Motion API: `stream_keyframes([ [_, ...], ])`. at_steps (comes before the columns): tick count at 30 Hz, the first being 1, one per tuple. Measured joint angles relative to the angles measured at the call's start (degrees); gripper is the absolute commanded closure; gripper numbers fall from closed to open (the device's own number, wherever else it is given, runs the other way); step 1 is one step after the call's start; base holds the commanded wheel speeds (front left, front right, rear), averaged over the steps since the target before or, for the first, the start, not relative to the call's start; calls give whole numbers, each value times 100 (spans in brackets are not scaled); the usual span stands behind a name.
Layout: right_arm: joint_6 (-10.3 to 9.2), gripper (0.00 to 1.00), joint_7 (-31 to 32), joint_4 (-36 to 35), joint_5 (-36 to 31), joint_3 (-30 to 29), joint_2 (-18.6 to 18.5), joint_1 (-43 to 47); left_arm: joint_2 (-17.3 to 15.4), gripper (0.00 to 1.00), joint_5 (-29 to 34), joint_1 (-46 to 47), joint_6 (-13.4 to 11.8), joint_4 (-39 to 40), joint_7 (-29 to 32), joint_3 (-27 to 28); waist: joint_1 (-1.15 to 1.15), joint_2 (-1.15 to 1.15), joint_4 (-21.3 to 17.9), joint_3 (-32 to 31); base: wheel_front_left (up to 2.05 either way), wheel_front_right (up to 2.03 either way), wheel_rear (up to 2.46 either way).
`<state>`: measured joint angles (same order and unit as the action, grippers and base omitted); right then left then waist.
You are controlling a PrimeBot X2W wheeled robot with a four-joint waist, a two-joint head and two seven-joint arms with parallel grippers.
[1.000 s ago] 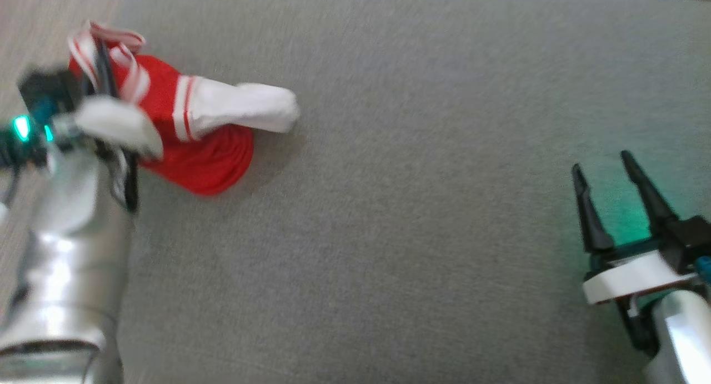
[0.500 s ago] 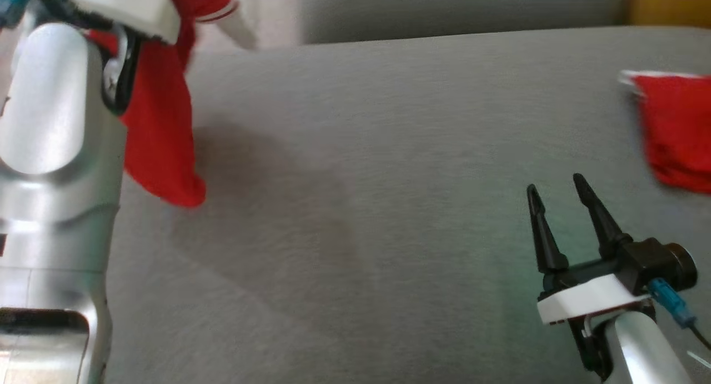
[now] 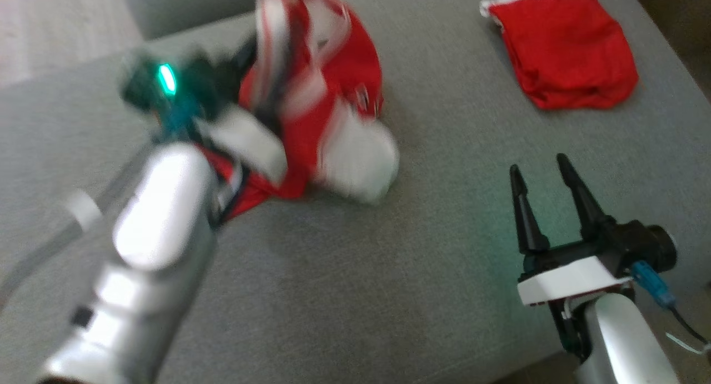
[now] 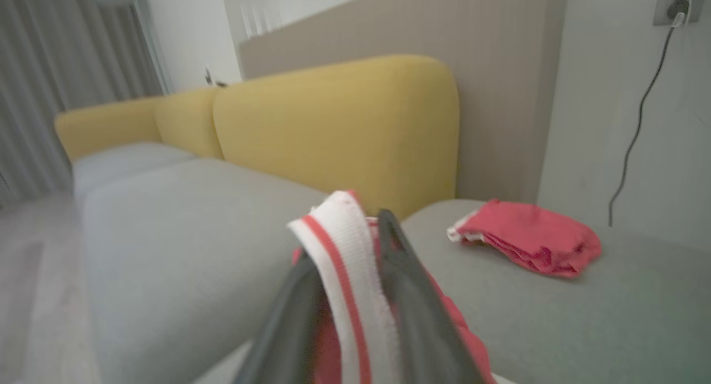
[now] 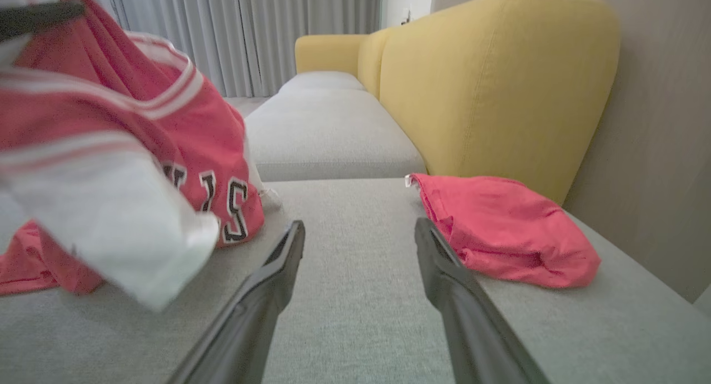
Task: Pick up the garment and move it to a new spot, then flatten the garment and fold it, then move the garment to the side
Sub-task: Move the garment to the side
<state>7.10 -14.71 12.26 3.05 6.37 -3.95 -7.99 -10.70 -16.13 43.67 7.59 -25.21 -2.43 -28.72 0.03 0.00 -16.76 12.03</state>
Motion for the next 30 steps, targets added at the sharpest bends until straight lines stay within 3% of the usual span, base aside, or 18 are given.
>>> stream_keyframes([
  [3,0,0,1,250,-3,10,37,-63,91,0,-54,-543,-15,-487,-690,-140,0,0,-126,214,0,0,0],
  [7,0,0,1,330,1,-26,44,-21,398,0,-43,-1218,-435,-695,-1182,-105,-2,0,-56,244,0,0,0],
  [10,0,0,1,331,68,-37,51,156,586,0,-33,-1906,-719,-45,-1187,132,-1,0,81,107,0,0,0],
  [20,0,0,1,197,476,-26,55,936,645,0,508,-4563,-1365,1761,-1202,1169,-5,0,790,-765,0,0,0],
  [30,0,0,1,70,769,216,-31,1345,710,0,973,-5493,-1406,2396,-1202,1785,-4,0,1600,-1494,0,0,0],
])
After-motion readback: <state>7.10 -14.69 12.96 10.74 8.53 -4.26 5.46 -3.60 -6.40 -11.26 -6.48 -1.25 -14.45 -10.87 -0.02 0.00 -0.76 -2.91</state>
